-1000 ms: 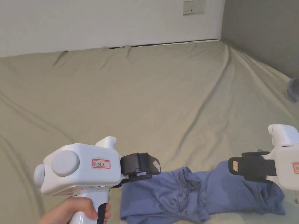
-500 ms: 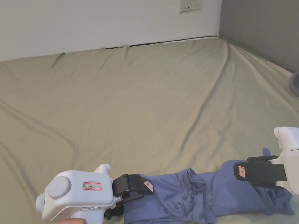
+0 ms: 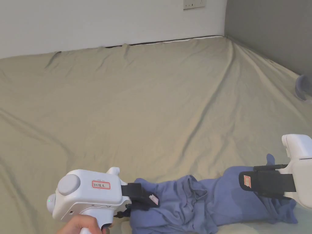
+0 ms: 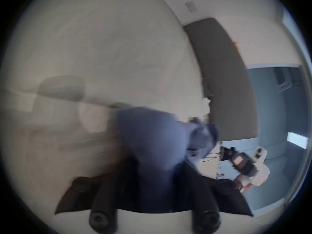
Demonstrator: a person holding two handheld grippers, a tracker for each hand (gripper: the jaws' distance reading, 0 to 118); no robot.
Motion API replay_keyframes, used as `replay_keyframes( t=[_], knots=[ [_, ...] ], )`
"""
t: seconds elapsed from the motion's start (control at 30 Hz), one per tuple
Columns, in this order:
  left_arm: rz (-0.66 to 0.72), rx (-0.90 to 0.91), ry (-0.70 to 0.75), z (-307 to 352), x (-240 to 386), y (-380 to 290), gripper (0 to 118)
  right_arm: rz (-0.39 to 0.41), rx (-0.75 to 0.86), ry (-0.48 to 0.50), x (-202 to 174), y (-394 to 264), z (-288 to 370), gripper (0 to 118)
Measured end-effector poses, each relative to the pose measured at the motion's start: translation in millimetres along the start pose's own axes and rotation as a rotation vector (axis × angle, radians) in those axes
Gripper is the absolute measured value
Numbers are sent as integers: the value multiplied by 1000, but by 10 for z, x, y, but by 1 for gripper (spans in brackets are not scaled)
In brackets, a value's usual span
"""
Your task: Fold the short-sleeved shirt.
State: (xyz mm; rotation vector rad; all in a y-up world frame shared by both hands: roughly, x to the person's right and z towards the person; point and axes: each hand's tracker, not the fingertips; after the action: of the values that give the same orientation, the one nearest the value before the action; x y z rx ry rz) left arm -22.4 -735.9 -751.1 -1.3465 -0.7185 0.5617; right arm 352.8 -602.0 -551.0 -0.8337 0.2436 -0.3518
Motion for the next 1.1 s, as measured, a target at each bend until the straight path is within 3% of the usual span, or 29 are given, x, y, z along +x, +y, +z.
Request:
replay_keyframes(
  t=[0.07,0.33,0.43,0.7,0.77,0.83,0.9,1.0,1.1],
  knots=[
    [30,21,-105,35,-53,-64,17,-14,4,-5,38,-5,4,3],
    [2,54,-152,486,-92,-90,17,-54,-7,-36,141,15,-54,3],
    [-30,89,-109,804,-118,-82,17,-71,-1,-26,108,50,-112,3],
    [-45,232,357,2130,-194,-66,17,18,5,-9,-200,187,-293,3],
    [-97,282,521,2303,-43,-100,17,31,3,-16,-273,233,-378,3],
    [-134,286,596,2273,110,-139,17,30,0,-24,-327,252,-462,3],
    [-124,278,544,2159,279,-164,17,23,-3,-4,-306,248,-518,3],
    [-283,292,453,1844,759,-268,17,32,-19,19,-322,235,-529,3],
    [-388,213,336,1272,1099,-258,17,53,-22,-20,-401,221,-515,3]
  ],
)
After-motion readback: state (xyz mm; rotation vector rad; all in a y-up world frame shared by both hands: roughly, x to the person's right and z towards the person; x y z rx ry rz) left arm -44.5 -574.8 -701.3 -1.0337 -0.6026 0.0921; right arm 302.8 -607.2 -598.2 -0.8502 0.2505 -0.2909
